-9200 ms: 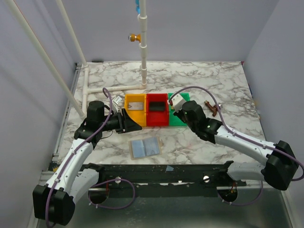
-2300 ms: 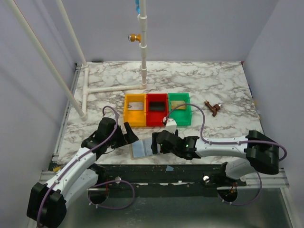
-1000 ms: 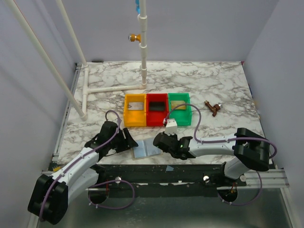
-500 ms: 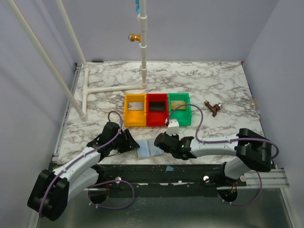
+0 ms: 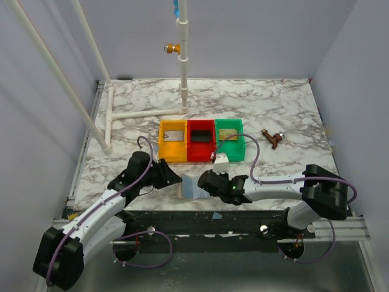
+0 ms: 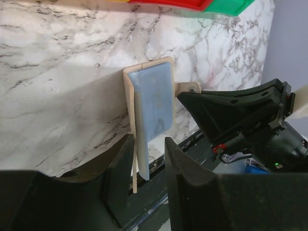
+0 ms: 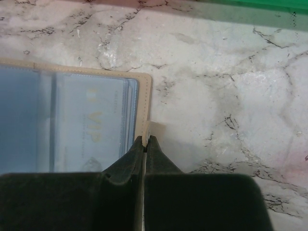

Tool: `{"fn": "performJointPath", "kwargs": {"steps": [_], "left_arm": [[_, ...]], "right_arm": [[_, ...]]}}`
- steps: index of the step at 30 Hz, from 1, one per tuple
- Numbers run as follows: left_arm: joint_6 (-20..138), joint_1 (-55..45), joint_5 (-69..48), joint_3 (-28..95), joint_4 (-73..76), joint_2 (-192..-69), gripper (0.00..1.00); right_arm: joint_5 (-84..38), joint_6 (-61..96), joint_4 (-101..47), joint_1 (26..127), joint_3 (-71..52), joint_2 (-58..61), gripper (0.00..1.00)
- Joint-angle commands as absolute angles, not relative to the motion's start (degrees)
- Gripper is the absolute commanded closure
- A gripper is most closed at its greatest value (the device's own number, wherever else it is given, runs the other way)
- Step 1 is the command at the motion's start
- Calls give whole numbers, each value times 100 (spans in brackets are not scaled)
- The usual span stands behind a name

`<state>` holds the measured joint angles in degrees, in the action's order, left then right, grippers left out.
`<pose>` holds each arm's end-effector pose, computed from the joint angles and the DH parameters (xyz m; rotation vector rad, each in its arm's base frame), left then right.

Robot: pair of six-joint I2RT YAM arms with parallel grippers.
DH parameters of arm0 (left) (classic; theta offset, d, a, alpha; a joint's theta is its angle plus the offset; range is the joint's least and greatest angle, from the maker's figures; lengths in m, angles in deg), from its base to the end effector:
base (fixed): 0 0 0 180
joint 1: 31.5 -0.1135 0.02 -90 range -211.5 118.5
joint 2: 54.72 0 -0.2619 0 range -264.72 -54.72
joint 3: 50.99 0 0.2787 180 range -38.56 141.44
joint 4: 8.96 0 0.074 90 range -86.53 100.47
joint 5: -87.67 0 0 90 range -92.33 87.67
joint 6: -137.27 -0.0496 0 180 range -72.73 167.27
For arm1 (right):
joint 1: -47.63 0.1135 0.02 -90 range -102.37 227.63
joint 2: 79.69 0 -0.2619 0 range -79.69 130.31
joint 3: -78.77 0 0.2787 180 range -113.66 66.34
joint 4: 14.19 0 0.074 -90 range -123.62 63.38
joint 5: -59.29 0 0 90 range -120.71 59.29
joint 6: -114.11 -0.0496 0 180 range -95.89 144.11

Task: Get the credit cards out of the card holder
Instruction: Close the card holder at the corner of the board.

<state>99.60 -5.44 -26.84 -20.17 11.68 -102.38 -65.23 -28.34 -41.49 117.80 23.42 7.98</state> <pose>0.1750 -0.1085 0.1539 -0.2987 2.4261 -1.1669 0.1292 0.2755 0.1271 -0.1670 2.3656 0.2103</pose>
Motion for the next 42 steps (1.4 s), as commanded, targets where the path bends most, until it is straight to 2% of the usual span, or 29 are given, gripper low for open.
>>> {"fn": "performJointPath", "kwargs": {"steps": [1,16,22,27,34,39,42], "left_arm": [[10104,-438,-3099,-1874,783,-10411,67],[10437,308,-3083,-1369,-169,-11472,68],[10506,474,-3092,-1207,-556,-12092,68],[10575,585,-3167,-1092,-920,-12600,68],[10586,655,-3193,-975,-1182,-13057,66],[10501,690,-3247,-845,-1269,-13327,56],[10476,717,-3232,-789,-1314,-13463,55]], "right_arm": [[-6210,-2740,-3761,11803,2414,743,99],[-6256,-2946,-3607,11794,2751,159,98],[-6401,-3071,-3873,11767,2841,-84,88],[-6456,-3151,-3972,11767,2934,-321,73],[-6602,-3196,-4114,11767,2988,-547,71],[-6729,-3213,-4214,11769,2987,-719,70],[-6823,-3258,-4313,11759,2993,-823,70]]}}
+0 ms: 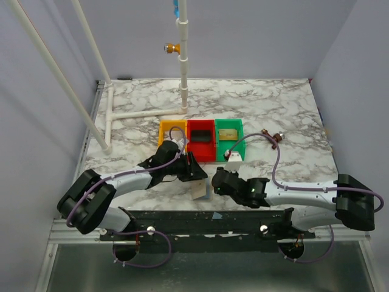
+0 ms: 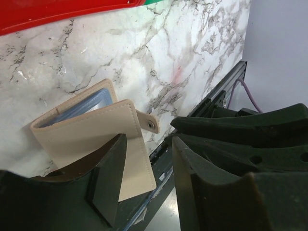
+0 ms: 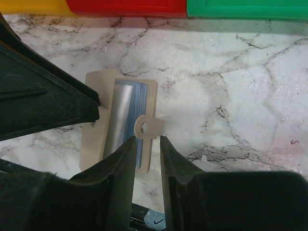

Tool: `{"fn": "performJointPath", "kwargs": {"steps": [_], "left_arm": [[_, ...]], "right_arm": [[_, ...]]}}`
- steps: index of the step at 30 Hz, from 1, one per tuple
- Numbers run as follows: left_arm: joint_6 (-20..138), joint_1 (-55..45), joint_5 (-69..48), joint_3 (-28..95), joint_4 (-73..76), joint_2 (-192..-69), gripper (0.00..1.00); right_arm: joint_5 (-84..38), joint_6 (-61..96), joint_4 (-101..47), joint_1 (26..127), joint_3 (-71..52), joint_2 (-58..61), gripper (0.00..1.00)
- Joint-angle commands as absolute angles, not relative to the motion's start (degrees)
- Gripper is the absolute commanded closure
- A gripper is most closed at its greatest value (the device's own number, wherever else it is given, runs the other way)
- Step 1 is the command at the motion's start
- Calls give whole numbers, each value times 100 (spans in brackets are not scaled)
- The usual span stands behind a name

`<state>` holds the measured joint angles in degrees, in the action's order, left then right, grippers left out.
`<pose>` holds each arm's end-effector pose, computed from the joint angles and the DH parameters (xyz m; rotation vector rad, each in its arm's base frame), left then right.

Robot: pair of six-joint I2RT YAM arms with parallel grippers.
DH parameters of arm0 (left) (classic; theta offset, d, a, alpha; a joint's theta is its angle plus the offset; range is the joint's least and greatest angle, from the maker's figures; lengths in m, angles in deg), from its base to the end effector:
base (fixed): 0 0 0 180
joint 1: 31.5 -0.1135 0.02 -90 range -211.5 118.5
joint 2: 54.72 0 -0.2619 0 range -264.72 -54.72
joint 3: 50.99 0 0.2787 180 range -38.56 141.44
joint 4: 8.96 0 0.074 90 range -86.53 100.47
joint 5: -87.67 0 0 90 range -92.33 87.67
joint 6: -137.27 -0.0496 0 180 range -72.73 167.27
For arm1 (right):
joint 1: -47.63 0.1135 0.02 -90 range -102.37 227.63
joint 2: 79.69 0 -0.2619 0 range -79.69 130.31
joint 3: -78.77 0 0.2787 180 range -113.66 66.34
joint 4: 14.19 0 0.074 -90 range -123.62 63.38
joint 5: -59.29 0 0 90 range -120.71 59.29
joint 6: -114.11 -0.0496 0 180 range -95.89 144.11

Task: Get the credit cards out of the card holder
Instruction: Close the card holder at the corner of the board.

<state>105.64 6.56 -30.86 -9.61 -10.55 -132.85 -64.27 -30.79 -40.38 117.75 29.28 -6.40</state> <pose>0.2102 -0.1947 0.1353 -0.1159 2.5124 -1.3870 0.1189 0.2482 0.1635 -0.0540 2.2977 0.4198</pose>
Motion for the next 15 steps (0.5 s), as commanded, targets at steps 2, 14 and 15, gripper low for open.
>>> {"fn": "performJointPath", "kwargs": {"steps": [2,14,15], "left_arm": [[10417,734,-3196,-735,-1298,-13564,57],[9787,857,-2747,-481,-854,-13826,93],[9731,878,-2716,-458,-813,-13791,96]], "right_arm": [[-6828,-3263,-4316,11761,3009,-861,70],[-6763,-3391,-4367,11743,3077,-802,74],[-6762,-3390,-4367,11738,3082,-810,74]]}}
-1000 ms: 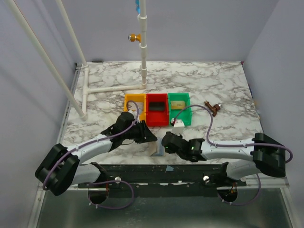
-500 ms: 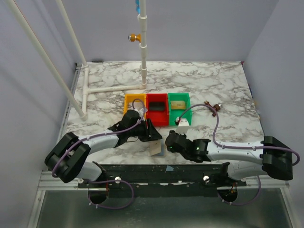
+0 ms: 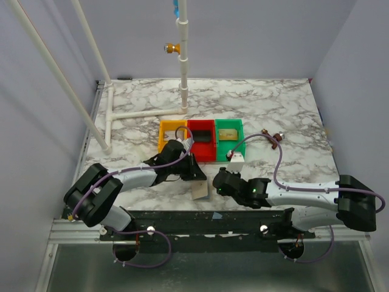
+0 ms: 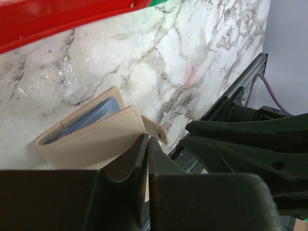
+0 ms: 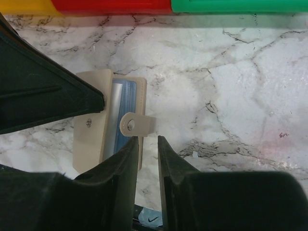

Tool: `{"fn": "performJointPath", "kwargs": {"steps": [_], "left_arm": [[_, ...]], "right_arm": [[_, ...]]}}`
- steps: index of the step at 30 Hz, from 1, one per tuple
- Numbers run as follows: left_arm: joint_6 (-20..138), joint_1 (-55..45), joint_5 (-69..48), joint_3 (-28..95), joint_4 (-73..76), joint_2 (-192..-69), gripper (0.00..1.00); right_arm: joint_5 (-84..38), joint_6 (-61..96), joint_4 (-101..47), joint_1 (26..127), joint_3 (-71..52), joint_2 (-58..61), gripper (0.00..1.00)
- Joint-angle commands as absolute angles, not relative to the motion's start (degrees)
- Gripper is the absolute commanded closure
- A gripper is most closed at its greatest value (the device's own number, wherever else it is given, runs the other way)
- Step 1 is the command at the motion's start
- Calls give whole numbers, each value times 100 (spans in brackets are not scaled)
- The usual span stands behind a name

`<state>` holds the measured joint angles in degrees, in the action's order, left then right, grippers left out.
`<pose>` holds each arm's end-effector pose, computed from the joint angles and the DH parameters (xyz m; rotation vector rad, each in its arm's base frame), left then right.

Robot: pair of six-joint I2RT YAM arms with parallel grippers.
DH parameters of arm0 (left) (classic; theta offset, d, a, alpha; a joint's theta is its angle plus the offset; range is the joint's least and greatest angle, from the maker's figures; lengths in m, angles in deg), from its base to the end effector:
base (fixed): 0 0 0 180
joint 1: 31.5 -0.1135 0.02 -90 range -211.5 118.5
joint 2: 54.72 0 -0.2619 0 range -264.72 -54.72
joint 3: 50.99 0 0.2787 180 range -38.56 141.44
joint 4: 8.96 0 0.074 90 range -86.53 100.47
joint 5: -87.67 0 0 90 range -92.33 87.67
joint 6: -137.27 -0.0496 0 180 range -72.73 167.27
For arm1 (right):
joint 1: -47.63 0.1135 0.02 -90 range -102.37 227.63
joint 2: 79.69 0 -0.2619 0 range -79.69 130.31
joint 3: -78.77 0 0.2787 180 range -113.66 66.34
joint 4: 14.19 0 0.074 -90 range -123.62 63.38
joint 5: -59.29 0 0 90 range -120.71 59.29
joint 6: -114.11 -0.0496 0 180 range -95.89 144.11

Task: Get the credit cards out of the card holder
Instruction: Close the card holder at the corner of the board.

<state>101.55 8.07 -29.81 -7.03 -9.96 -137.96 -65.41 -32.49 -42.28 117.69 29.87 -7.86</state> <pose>0.2148 -0.2072 0.1240 -0.0266 2.5527 -1.3209 0.1177 0.2416 0.1645 -0.0168 2.2964 0.4018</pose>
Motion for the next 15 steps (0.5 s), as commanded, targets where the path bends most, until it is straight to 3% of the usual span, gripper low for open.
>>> {"fn": "performJointPath", "kwargs": {"steps": [1,15], "left_arm": [[9684,895,-2695,-419,-753,-13750,96],[9017,937,-2082,-533,421,-12307,87]], "right_arm": [[-6762,-3382,-4371,11735,3083,-817,74],[-6736,-3339,-4368,11681,3075,-852,75]]}}
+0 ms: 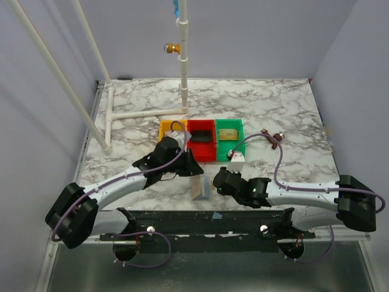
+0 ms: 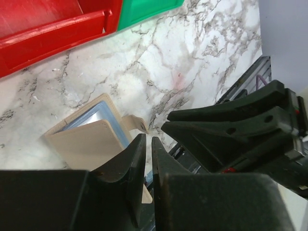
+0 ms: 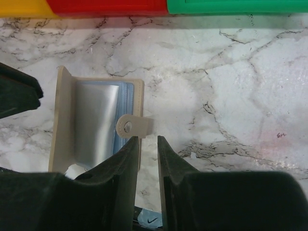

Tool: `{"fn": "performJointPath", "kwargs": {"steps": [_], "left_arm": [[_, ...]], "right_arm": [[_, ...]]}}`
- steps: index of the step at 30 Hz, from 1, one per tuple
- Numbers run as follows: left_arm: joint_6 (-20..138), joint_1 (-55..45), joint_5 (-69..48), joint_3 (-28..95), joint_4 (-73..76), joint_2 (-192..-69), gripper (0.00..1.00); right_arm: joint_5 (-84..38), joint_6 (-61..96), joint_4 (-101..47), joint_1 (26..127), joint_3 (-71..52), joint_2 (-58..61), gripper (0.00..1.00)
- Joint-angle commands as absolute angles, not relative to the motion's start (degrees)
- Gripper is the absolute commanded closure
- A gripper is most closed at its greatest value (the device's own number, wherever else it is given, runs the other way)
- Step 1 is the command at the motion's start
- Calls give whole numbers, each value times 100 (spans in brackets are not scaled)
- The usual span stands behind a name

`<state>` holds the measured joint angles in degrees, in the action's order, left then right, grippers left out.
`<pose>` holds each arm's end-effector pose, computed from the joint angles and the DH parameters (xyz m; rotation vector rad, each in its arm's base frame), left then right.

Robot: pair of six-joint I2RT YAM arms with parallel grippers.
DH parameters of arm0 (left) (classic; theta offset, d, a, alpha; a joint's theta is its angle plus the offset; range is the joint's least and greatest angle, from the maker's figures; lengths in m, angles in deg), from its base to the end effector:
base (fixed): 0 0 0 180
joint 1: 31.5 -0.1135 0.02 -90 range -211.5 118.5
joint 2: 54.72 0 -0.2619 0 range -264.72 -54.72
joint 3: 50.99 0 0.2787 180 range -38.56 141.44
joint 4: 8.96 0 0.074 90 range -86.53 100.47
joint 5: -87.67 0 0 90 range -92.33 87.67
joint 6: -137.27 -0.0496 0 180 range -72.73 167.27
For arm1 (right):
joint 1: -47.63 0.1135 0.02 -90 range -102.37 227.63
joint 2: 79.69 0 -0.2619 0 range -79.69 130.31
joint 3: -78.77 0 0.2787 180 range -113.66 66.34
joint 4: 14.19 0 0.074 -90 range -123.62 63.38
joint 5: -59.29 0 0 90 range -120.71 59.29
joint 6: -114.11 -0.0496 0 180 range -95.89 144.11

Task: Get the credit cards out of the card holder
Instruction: Close the card holder at the corner of the board.

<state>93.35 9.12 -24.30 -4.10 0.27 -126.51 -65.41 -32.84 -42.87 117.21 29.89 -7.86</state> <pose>0.2083 -0.2031 0.1776 0.1324 2.4092 -1.2124 0.1193 0.2396 0.1637 -0.0045 2.3019 0.3895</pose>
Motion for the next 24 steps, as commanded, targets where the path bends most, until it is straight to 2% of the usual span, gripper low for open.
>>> {"fn": "performJointPath", "kwargs": {"steps": [1,5,11,17,24], "left_arm": [[9042,934,-2110,-601,375,-12281,87],[9201,930,-2023,-759,315,-12147,89],[9367,918,-933,-926,1309,-11547,87],[9472,919,-1112,-1181,1340,-11296,92],[9643,1270,-1689,-1195,1033,-11838,100]], "right_arm": [[-6736,-3314,-4354,11674,3062,-839,75],[-6715,-3276,-4354,11664,3022,-808,75],[-6666,-3276,-4348,11660,3022,-814,75],[-6649,-3251,-4338,11658,2978,-771,75],[-6563,-3146,-4240,11620,2899,-585,74]]}}
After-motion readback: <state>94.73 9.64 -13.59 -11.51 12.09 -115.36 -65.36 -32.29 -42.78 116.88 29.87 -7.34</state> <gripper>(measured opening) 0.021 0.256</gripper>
